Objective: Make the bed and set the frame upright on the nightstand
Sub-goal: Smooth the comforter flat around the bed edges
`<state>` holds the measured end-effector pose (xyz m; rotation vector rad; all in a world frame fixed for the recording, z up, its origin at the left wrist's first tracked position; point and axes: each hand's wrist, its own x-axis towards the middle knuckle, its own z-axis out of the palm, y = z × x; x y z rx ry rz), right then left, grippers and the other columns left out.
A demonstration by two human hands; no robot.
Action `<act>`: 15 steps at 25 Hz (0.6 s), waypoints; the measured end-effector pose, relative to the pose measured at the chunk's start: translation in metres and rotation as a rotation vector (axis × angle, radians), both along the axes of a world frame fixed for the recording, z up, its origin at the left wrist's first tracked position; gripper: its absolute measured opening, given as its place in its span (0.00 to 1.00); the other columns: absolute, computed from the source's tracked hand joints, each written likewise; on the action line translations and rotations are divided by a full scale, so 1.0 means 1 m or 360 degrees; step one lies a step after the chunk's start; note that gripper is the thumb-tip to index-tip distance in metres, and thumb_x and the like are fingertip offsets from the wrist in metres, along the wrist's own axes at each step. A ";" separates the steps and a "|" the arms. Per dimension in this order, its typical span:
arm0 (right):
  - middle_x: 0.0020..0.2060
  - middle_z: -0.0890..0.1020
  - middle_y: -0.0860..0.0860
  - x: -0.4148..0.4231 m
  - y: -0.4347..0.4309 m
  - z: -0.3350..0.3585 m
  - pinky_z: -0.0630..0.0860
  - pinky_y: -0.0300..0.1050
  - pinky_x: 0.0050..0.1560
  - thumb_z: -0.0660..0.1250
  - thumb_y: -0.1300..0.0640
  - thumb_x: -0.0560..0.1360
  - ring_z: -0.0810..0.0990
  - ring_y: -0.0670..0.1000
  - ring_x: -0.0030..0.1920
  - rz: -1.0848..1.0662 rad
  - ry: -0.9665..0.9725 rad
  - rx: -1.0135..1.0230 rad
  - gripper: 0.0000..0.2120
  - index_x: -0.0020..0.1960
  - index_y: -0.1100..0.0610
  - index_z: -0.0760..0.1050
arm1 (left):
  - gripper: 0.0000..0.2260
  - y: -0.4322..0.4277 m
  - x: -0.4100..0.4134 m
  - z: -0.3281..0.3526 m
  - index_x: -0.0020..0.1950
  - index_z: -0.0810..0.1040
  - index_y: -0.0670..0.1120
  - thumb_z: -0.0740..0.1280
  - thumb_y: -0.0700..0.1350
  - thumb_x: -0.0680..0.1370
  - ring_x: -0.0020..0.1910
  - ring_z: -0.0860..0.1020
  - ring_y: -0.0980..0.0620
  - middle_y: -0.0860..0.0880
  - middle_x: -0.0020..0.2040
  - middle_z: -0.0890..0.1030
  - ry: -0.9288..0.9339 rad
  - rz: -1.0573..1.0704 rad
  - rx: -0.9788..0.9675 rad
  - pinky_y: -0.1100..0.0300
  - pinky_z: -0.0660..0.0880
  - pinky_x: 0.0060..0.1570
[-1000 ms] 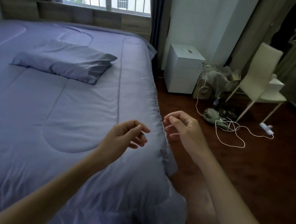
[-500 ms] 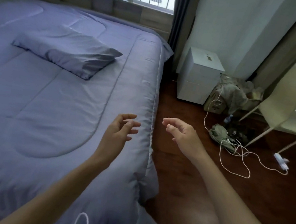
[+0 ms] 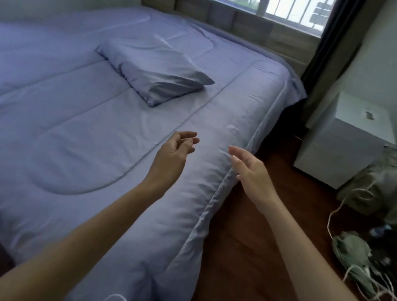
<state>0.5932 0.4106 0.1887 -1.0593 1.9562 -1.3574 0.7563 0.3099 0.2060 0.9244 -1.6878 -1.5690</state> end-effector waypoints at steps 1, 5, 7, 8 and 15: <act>0.58 0.79 0.45 -0.021 0.002 -0.003 0.72 0.40 0.61 0.62 0.56 0.80 0.77 0.41 0.57 0.0078 0.0057 0.0012 0.15 0.66 0.53 0.74 | 0.10 0.005 -0.019 -0.001 0.60 0.74 0.52 0.57 0.48 0.82 0.56 0.79 0.57 0.56 0.56 0.80 0.0009 0.0048 0.0004 0.55 0.74 0.60; 0.56 0.81 0.44 -0.109 0.011 -0.004 0.71 0.35 0.60 0.63 0.56 0.79 0.78 0.40 0.56 0.0341 0.0217 0.0110 0.14 0.64 0.51 0.76 | 0.10 0.033 -0.082 -0.006 0.60 0.75 0.52 0.57 0.47 0.82 0.56 0.79 0.56 0.55 0.57 0.80 -0.0034 0.0257 0.0033 0.55 0.75 0.60; 0.55 0.81 0.45 -0.143 -0.003 -0.001 0.70 0.35 0.59 0.63 0.56 0.78 0.78 0.42 0.56 0.0382 0.0245 0.0129 0.14 0.63 0.52 0.77 | 0.10 0.040 -0.096 -0.008 0.60 0.75 0.51 0.57 0.46 0.82 0.56 0.79 0.56 0.56 0.56 0.81 -0.0076 0.0360 0.0068 0.56 0.75 0.59; 0.55 0.81 0.46 -0.154 -0.014 0.001 0.71 0.33 0.58 0.63 0.57 0.79 0.78 0.43 0.56 0.0405 0.0224 0.0111 0.14 0.63 0.53 0.77 | 0.10 0.041 -0.099 -0.008 0.59 0.76 0.51 0.57 0.46 0.82 0.56 0.79 0.56 0.56 0.56 0.81 -0.0102 0.0418 0.0093 0.56 0.75 0.58; 0.54 0.79 0.49 -0.170 -0.120 -0.022 0.70 0.35 0.50 0.61 0.58 0.80 0.77 0.48 0.56 0.0897 0.0123 0.0243 0.14 0.65 0.56 0.74 | 0.10 -0.013 -0.113 -0.015 0.53 0.77 0.51 0.56 0.44 0.82 0.54 0.80 0.51 0.52 0.55 0.82 -0.0184 0.0864 0.0193 0.52 0.74 0.57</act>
